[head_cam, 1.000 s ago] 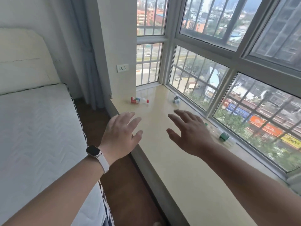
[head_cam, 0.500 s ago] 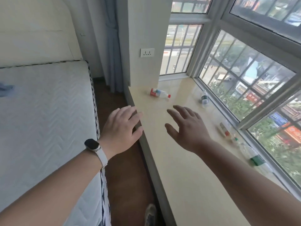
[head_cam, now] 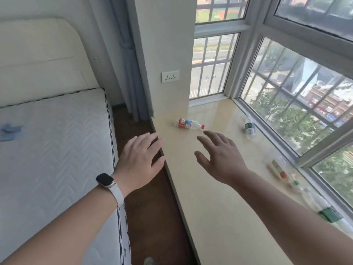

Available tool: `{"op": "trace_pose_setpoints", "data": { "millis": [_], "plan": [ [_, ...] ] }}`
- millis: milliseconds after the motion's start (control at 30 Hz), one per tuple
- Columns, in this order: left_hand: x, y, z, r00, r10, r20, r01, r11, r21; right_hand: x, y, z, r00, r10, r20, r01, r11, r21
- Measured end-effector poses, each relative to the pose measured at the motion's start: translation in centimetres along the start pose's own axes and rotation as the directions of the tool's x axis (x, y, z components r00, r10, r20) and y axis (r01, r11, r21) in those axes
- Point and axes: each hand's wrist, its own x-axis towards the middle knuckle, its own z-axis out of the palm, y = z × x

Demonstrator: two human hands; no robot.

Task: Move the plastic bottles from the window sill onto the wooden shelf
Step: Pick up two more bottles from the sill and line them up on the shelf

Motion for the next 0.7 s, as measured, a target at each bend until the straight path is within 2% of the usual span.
{"op": "trace_pose_setpoints", "data": {
  "millis": [233,433,700],
  "plan": [
    [4.9,-6.2,1.3,1.0,0.019,-0.007,-0.019,1.0,0.012,6.6,-0.5,1.9,1.0,-0.009,-0.029,0.008,0.999,-0.048],
    [10.1,-13.9,3.0,0.999,0.042,0.012,-0.042,0.999,-0.035,14.2,-2.6,3.6,0.996,0.075,-0.054,-0.078,0.995,-0.067],
    [15.4,-22.8,4.9,0.993,0.111,0.029,-0.109,0.991,-0.076,22.2,-5.5,5.8,0.989,0.1,-0.109,-0.114,0.984,-0.135]
  ]
}}
